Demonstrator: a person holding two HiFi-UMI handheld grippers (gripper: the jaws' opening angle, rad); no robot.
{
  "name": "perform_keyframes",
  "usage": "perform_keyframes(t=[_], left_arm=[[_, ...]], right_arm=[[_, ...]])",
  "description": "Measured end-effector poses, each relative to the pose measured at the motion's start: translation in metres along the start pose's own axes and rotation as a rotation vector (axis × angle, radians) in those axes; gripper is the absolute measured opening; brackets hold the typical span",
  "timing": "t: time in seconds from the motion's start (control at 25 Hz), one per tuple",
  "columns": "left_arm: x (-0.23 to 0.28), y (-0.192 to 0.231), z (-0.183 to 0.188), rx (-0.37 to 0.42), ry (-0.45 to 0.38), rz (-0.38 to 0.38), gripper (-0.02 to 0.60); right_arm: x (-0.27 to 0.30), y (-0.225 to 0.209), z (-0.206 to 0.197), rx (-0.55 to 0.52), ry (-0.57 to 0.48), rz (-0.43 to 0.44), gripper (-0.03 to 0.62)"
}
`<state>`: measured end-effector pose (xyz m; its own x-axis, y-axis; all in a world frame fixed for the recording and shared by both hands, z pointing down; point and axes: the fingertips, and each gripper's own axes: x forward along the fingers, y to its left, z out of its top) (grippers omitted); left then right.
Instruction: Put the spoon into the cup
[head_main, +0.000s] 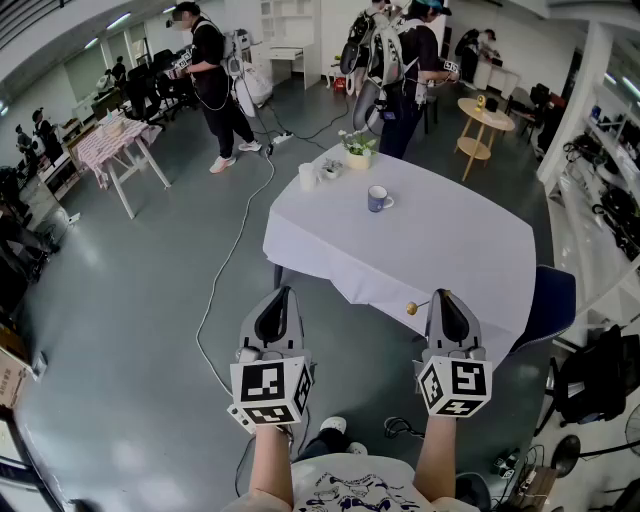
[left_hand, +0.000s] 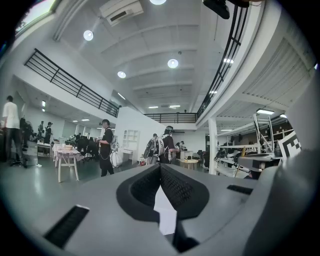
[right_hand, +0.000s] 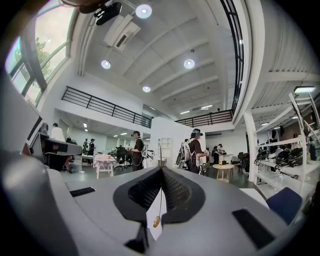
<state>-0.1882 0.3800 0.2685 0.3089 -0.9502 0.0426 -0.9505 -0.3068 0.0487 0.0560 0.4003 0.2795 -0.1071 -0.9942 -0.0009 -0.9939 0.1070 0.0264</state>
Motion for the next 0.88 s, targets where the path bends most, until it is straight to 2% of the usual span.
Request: perform_keyframes(t=[0.56,0.88], left_arm=[[0.031,0.007,-0.008,-0.016,0.006,-0.016,0.014],[0.054,0.028,-0.008,0.003,0.015,-0.036,0.014]], right_arm=[[0.027,-0.005,-0.009,-0.015,0.017,-0.001,0.015],[0.050,0.006,-0.008,0.009,0.004,-0.030,0.015]])
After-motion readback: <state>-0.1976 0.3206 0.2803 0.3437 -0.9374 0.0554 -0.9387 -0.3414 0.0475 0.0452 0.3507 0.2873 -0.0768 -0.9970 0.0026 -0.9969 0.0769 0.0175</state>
